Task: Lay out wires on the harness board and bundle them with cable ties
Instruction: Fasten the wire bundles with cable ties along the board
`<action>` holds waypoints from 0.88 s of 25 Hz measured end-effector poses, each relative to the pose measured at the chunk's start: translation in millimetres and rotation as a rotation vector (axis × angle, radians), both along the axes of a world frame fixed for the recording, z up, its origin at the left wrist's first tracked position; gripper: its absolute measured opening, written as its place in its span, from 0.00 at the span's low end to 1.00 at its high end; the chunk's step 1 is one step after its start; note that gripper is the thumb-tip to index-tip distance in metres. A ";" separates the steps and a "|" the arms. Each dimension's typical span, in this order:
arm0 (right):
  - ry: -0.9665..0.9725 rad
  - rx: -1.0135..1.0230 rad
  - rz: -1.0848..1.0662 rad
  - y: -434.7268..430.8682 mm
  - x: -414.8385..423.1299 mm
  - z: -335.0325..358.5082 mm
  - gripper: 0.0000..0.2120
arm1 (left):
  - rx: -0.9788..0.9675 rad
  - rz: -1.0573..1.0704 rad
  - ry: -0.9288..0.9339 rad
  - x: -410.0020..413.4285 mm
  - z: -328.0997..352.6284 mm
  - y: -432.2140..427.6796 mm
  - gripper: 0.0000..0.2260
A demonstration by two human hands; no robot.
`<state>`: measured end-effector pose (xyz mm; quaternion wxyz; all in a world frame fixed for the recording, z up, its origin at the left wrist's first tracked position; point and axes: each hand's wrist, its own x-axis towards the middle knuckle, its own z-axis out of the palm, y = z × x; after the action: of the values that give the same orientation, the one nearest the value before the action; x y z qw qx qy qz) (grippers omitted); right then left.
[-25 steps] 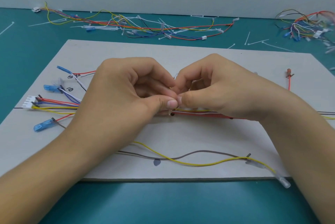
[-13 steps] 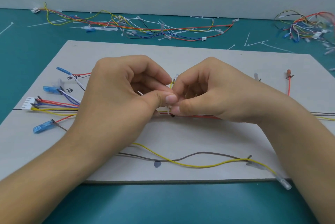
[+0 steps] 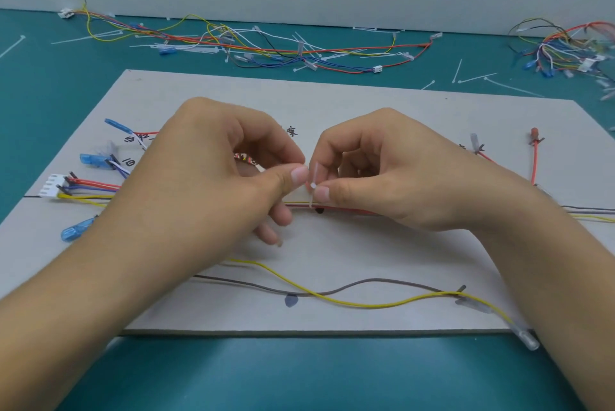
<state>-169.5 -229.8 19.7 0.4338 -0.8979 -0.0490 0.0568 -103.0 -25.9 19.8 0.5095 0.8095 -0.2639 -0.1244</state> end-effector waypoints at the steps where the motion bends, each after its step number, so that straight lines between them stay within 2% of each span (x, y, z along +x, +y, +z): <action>1: 0.000 0.003 0.002 -0.5 0.2 0.1 0.03 | 0.055 -0.023 0.016 -1.1 0.8 0.7 0.05; 5: -0.004 0.005 0.002 -2.4 0.7 -0.8 0.03 | 0.172 -0.046 0.026 -11.5 -0.1 -2.5 0.04; 12: -0.031 0.052 -0.055 -4.8 1.7 0.7 0.02 | 0.005 0.025 0.070 -12.7 -7.5 -11.0 0.07; 22: 0.043 0.068 -0.097 -7.2 2.2 0.7 0.03 | 0.019 0.004 0.025 -10.8 -8.5 -8.9 0.07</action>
<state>-167.3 -237.0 20.3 0.4671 -0.8826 0.0019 0.0533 -113.7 -34.8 11.3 0.5055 0.8131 -0.2547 -0.1362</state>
